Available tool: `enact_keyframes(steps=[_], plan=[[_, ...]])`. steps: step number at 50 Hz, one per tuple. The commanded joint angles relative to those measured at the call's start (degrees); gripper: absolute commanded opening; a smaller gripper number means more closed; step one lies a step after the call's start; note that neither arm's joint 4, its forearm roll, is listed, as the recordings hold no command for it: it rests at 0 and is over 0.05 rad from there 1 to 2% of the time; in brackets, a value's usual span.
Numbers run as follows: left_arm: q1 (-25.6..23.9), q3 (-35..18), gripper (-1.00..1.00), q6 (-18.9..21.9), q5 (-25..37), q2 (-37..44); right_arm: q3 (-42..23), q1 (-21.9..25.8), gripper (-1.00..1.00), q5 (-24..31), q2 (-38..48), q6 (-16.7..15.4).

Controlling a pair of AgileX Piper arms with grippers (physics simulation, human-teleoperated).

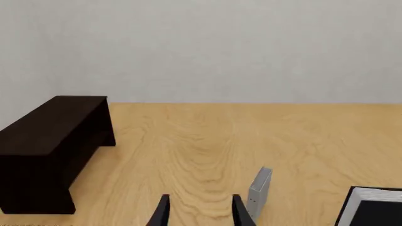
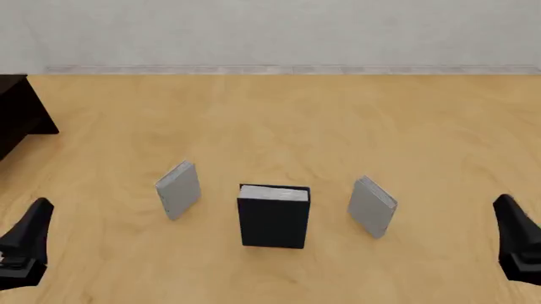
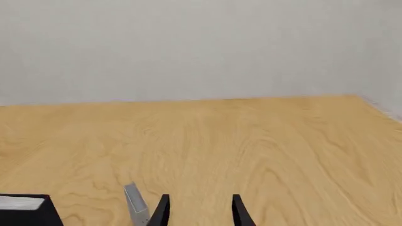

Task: Pick up the book in the middle and place it on the cabinet shelf.

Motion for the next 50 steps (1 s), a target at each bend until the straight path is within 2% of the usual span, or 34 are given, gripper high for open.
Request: enact_keyframes(steps=[1, 10, 17, 28, 32, 35, 38, 47, 49, 50], plan=[[-0.2, 0.4, 1.00, -2.8, -0.4, -0.5, 2.4, 1.6, 1.00, -2.6, -3.1, -0.1], [-2.3, -1.8, 1.00, -3.4, 2.6, -1.7, 2.3, 1.9, 1.00, -2.9, -3.1, -0.3], [-4.7, -5.9, 1.00, -4.6, 6.0, -1.9, 1.6, 2.2, 1.00, -2.8, -3.0, -1.3], [-6.2, -17.8, 1.00, -6.4, 14.2, -1.8, 1.6, 2.4, 1.00, -3.2, -3.0, -2.1], [-8.3, -20.7, 1.00, -5.4, 15.7, -0.9, 1.4, 2.5, 1.00, -3.3, -3.1, -2.4], [-12.2, -22.8, 1.00, -1.7, 15.7, 1.0, 1.1, 2.6, 1.00, -3.1, -3.1, -2.7], [-13.1, -23.5, 1.00, -3.1, 14.3, 3.2, 1.2, 2.6, 1.00, -3.2, -3.1, -2.6], [-20.0, -25.6, 1.00, 3.3, 7.7, 16.2, 1.5, 3.3, 1.00, -3.5, -3.1, -2.8], [-22.8, -26.1, 1.00, 5.8, 7.3, 18.5, 1.2, 3.3, 1.00, -3.3, -3.1, -2.6], [-24.6, -26.3, 1.00, 6.4, 7.0, 20.2, 1.0, 3.9, 1.00, -3.6, -3.1, -1.4]])
